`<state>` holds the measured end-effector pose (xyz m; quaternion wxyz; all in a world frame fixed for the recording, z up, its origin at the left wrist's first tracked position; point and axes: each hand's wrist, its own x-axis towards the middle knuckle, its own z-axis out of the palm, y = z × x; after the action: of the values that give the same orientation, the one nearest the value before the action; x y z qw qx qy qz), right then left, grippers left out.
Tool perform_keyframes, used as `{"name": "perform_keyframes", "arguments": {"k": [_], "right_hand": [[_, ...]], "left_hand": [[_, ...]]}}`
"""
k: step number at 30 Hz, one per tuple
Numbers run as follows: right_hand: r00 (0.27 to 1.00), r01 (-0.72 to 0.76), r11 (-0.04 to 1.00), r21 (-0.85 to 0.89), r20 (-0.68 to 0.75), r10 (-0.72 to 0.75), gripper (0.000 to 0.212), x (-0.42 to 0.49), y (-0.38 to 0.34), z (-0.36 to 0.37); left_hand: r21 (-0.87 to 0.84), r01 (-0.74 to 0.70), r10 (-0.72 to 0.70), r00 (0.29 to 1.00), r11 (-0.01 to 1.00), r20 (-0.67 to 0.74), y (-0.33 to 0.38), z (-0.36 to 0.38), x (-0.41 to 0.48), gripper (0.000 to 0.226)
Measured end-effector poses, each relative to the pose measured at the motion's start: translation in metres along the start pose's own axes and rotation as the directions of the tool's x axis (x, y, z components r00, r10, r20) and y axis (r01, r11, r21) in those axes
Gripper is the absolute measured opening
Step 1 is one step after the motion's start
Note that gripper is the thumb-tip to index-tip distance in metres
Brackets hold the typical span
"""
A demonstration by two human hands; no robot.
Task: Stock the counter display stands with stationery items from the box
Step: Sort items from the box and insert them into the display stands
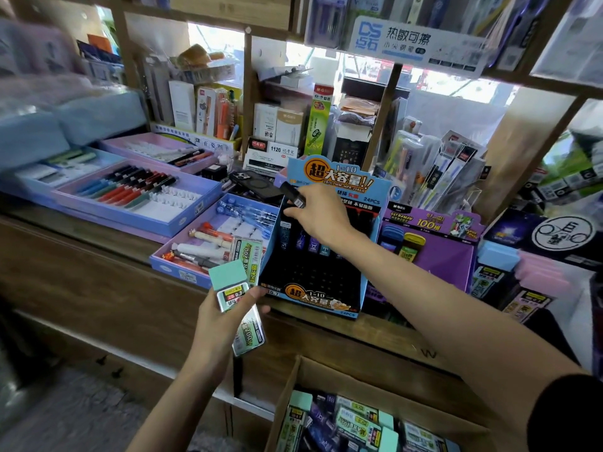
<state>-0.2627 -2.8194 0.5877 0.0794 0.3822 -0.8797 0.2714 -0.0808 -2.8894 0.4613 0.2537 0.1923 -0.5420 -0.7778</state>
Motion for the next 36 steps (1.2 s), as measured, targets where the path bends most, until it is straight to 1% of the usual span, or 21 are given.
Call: {"name": "perform_keyframes", "arguments": {"k": [4,8,9,11,13,14,15,17,18,19,20,21,23,25,27,30,33,36], "right_hand": [[0.995,-0.042,0.999,0.029,-0.09,0.044,0.023,-0.009,0.004,0.011],[0.998,-0.033,0.999,0.001,-0.05,0.033,0.025,-0.007,0.003,0.006],[0.999,-0.019,0.999,-0.028,-0.035,0.018,0.025,-0.007,0.002,0.005],[0.999,0.04,0.989,-0.144,-0.002,-0.041,0.028,-0.007,-0.001,0.002],[0.995,0.096,0.972,-0.216,0.003,-0.098,0.029,-0.01,-0.003,0.0],[0.994,0.107,0.974,-0.2,-0.012,-0.112,0.03,-0.012,-0.003,-0.001],[0.994,0.104,0.985,-0.137,-0.031,-0.109,0.032,-0.014,-0.002,-0.003],[0.995,0.075,0.991,0.11,-0.08,-0.067,0.026,-0.021,0.0,-0.008],[0.995,0.054,0.971,0.233,-0.094,-0.033,0.019,-0.025,0.003,-0.009],[0.995,0.029,0.947,0.32,-0.098,0.003,0.014,-0.029,0.005,-0.011],[0.995,0.008,0.932,0.364,-0.093,0.028,0.011,-0.032,0.008,-0.013],[0.996,0.0,0.929,0.37,-0.087,0.035,0.009,-0.034,0.011,-0.014],[0.997,0.007,0.949,0.316,-0.071,0.016,0.007,-0.037,0.016,-0.015],[0.999,0.003,0.957,0.292,-0.039,0.009,0.015,-0.037,0.02,-0.014],[0.999,-0.028,0.934,0.356,-0.02,0.038,0.026,-0.036,0.021,-0.013],[0.994,-0.091,0.875,0.475,-0.014,0.111,0.027,-0.034,0.018,-0.008],[0.988,-0.105,0.856,0.507,-0.041,0.146,0.023,-0.031,0.017,-0.003],[0.985,-0.094,0.86,0.501,-0.077,0.153,0.023,-0.028,0.017,0.0]], "left_hand": [[-0.018,0.008,-0.008,1.0,1.0,-0.002,-0.003,0.002,0.0,0.051],[-0.033,-0.004,0.004,1.0,0.999,0.004,-0.003,0.007,-0.002,0.045],[-0.031,-0.006,0.006,1.0,1.0,0.01,-0.003,0.008,-0.003,0.042],[-0.032,-0.008,0.009,1.0,0.999,0.022,-0.003,0.011,-0.004,0.038],[-0.035,-0.013,0.014,0.999,0.999,0.03,-0.001,0.013,-0.005,0.039],[-0.037,-0.014,0.016,0.999,0.999,0.033,0.0,0.014,-0.006,0.04],[-0.04,-0.015,0.016,0.999,0.999,0.035,0.002,0.015,-0.007,0.041],[-0.046,-0.009,0.011,0.999,0.999,0.032,0.004,0.014,-0.008,0.042],[-0.05,-0.006,0.008,1.0,0.999,0.03,0.005,0.013,-0.008,0.042],[-0.053,-0.006,0.007,1.0,0.999,0.027,0.005,0.012,-0.008,0.044],[-0.053,-0.007,0.008,1.0,0.999,0.022,0.006,0.01,-0.009,0.045],[-0.054,-0.008,0.009,1.0,0.999,0.016,0.006,0.01,-0.009,0.046],[-0.057,-0.008,0.009,1.0,0.998,0.011,0.007,0.01,-0.009,0.046],[-0.057,-0.005,0.006,1.0,0.998,0.014,0.007,0.01,-0.009,0.046],[-0.055,-0.005,0.006,1.0,0.998,0.02,0.006,0.009,-0.009,0.046],[-0.063,-0.004,0.005,1.0,0.998,0.021,0.005,0.009,-0.009,0.049],[-0.064,0.0,0.001,1.0,0.998,0.014,0.003,0.007,-0.009,0.052],[-0.047,0.001,0.0,1.0,0.999,0.012,0.001,0.003,-0.007,0.054]]}}
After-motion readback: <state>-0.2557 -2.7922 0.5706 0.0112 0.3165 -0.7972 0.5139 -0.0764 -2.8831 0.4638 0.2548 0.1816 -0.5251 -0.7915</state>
